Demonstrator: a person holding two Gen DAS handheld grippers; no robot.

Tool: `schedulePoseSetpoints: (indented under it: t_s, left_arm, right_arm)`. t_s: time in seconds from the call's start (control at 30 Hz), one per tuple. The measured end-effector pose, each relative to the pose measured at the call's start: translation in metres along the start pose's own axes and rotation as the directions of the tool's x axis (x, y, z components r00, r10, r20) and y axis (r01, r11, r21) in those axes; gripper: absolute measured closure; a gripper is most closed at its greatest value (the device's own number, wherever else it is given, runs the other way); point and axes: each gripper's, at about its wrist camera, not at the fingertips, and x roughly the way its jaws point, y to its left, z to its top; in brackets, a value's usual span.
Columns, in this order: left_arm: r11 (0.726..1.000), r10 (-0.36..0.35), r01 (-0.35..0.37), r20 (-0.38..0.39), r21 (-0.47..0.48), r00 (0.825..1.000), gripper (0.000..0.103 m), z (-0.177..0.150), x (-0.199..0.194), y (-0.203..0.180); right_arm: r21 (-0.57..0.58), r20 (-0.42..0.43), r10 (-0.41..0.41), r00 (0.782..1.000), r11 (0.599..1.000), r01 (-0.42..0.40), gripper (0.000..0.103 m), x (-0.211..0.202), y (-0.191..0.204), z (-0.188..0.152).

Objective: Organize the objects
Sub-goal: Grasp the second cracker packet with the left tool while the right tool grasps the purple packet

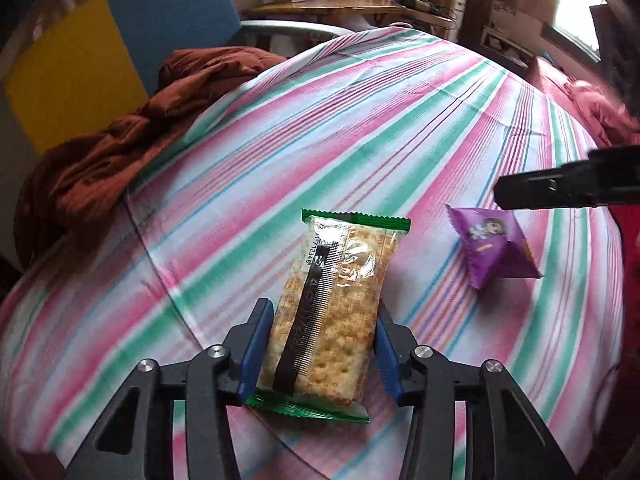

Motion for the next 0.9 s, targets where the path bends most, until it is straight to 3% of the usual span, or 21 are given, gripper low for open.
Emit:
schedulePoseSetpoints:
  t_s: [0.17, 0.37, 0.5, 0.67, 0.9]
  left_arm:
    - [0.996, 0.02, -0.021, -0.009, -0.084, 1.0, 0.054, -0.017, -0.006, -0.011]
    - [0.981, 0.051, -0.053, -0.012, -0.184, 0.999, 0.054, -0.037, -0.016, -0.009]
    - [0.971, 0.061, -0.06, -0.003, -0.233, 0.998, 0.054, -0.053, -0.025, -0.012]
    - [0.963, 0.071, -0.069, 0.0, -0.26, 0.997, 0.054, -0.074, -0.038, -0.018]
    - [0.955, 0.078, -0.068, 0.02, -0.289, 0.997, 0.054, -0.1, -0.052, -0.024]
  right_arm:
    - [-0.051, -0.004, -0.029, 1.0, 0.998, 0.028, 0.04, 0.005, 0.009, -0.002]
    - [-0.164, 0.085, -0.077, 0.993, 0.982, 0.09, 0.038, -0.001, 0.028, -0.001]
    - [-0.238, 0.017, -0.063, 0.998, 0.969, 0.065, 0.038, 0.013, 0.038, -0.005]
    - [-0.313, -0.054, -0.116, 0.992, 0.945, 0.093, 0.038, 0.03, 0.05, -0.014]
    - [-0.342, -0.05, -0.16, 0.986, 0.93, 0.134, 0.042, 0.036, 0.05, -0.015]
